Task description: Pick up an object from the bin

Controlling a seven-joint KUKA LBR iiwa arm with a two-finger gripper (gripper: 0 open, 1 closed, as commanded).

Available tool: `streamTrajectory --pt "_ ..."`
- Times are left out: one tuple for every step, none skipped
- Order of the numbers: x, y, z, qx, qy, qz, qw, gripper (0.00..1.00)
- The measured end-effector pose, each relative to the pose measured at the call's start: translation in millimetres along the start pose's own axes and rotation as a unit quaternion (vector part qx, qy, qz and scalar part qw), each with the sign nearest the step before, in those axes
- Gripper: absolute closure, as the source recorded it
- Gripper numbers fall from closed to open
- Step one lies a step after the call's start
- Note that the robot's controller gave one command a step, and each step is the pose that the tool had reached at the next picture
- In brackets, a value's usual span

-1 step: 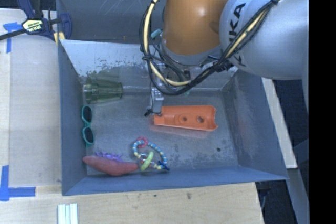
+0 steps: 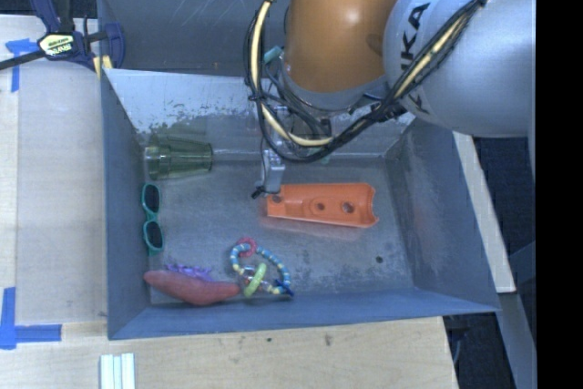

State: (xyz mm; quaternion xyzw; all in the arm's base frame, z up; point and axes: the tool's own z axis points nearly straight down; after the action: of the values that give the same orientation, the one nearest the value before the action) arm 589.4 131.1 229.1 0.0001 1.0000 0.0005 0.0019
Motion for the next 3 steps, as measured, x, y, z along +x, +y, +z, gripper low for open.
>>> streamTrajectory --pt "28.5 -13 59 0.0 -0.0006 -0.034 0.9994 0.0" --pt "96.4 -27 71 0.0 0.0012 -0.077 0.997 0.0" --pt "93.7 -33 88 0.0 -0.0008 -0.013 0.9999 0.0"
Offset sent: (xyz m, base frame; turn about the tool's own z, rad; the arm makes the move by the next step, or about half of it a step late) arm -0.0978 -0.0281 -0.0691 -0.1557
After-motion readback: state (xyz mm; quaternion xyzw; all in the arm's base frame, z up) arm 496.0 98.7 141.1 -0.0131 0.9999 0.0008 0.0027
